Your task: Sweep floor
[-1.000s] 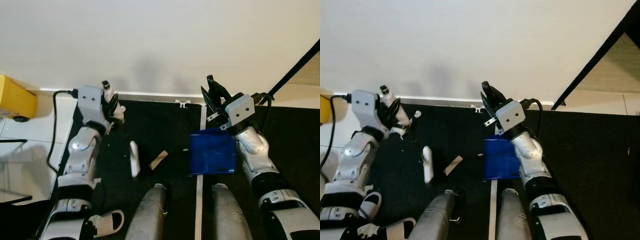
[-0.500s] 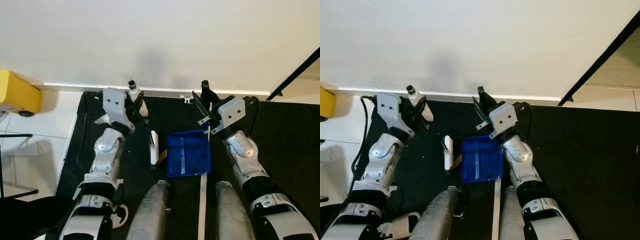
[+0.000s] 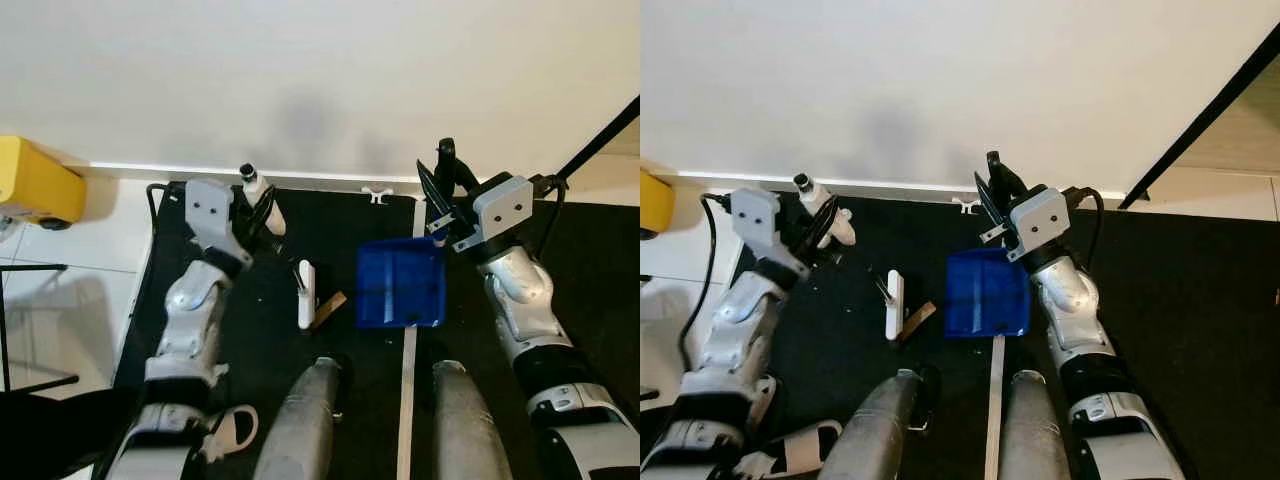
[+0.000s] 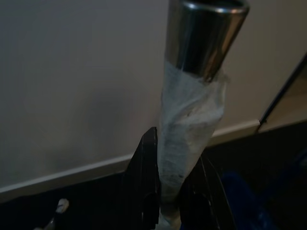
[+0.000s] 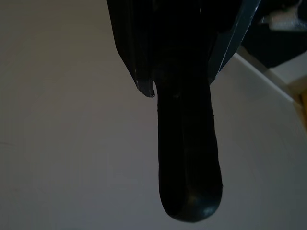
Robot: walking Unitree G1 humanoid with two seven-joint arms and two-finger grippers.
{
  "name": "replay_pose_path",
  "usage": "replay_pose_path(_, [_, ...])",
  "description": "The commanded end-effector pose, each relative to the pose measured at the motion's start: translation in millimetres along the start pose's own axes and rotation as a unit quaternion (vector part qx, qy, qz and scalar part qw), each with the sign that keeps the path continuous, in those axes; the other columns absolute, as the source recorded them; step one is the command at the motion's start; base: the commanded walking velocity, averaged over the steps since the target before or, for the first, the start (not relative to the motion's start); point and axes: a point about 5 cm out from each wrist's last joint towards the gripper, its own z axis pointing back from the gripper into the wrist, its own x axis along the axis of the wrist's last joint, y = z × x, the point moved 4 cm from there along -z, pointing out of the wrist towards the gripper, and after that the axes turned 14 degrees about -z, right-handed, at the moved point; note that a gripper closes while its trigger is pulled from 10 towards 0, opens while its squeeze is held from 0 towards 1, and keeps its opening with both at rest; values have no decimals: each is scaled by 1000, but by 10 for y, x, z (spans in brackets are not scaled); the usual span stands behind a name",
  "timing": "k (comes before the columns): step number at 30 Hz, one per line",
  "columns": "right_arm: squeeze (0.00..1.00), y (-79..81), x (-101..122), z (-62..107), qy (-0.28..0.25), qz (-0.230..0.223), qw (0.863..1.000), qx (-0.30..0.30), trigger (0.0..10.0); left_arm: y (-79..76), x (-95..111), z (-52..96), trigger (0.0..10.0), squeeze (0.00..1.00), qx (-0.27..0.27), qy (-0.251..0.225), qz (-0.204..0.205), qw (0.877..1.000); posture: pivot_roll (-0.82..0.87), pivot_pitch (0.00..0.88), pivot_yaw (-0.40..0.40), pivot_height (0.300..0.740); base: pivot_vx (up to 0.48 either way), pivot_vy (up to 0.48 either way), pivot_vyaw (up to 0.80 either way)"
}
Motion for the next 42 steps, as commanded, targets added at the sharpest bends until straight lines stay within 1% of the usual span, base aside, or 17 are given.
replay_pose_path(1, [0,56,-78,76,12,-6,1000,1,10000,-17,-165,177,10000,0,-18,40,12,999,104,435,169,740,0,0,0])
replay_pose_path(3, [0,104,-122,98,19,-10,1000,1,10000,-4,-174,244,10000,0,-25,46,8,999,115,436,176,740,0,0,0])
replay_pose_path(4, [0,247,-205,123,28,-15,999,10,10000,25,-188,331,10000,0,-29,54,3,998,129,437,178,740,0,0,0])
replay_pose_path(5, [0,247,-205,123,28,-15,999,10,10000,25,-188,331,10000,0,-29,54,3,998,129,437,178,740,0,0,0])
replay_pose_path(6, [0,391,-280,137,35,-18,999,17,10000,61,-201,381,10000,0,-25,61,0,998,137,440,178,740,0,0,0])
replay_pose_path(10, [0,489,-356,157,47,-22,998,21,10000,73,-210,400,10000,0,-22,64,-1,998,145,441,178,740,0,0,0])
replay_pose_path(13, [0,645,-548,231,86,-31,995,35,10000,52,-209,440,10000,0,-22,70,-4,997,159,439,175,740,0,0,0])
replay_pose_path(18, [0,622,-631,276,110,-29,993,36,10000,167,-280,523,10000,0,6,93,-28,995,150,430,168,740,0,0,0])
replay_pose_path(23, [0,566,-651,295,116,-24,993,29,10000,179,-332,487,10000,0,22,107,-38,993,141,428,164,740,0,0,0])
replay_pose_path(25, [0,550,-664,309,119,-21,992,27,10000,94,-342,420,10000,0,0,120,-70,990,127,429,166,740,0,0,0])
replay_pose_path(26, [0,550,-664,309,119,-21,992,27,10000,94,-342,420,10000,0,0,120,-70,990,127,429,166,740,0,0,0])
replay_pose_path(27, [0,546,-670,318,120,-20,992,27,10000,46,-319,392,10000,0,-23,121,-94,988,128,427,170,740,0,0,0])
replay_pose_path(30, [0,544,-683,334,122,-19,992,26,10000,55,-237,346,10000,0,-44,114,-114,986,127,425,173,740,0,0,0])
replay_pose_path(34, [0,543,-702,347,125,-20,992,24,10000,201,-149,289,10000,0,-17,107,-103,989,131,424,174,740,0,0,0])
replay_pose_path(38, [0,547,-704,335,125,-21,992,22,10000,267,-120,244,10000,0,-3,101,-97,990,126,423,173,740,0,0,0])
replay_pose_path(40, [0,545,-703,331,124,-21,992,22,10000,256,-135,233,10000,0,3,102,-87,991,123,423,170,740,0,0,0])
replay_pose_path(42, [0,539,-701,322,124,-20,992,21,10000,138,-196,224,10000,0,21,103,-33,994,114,423,167,740,0,0,0])
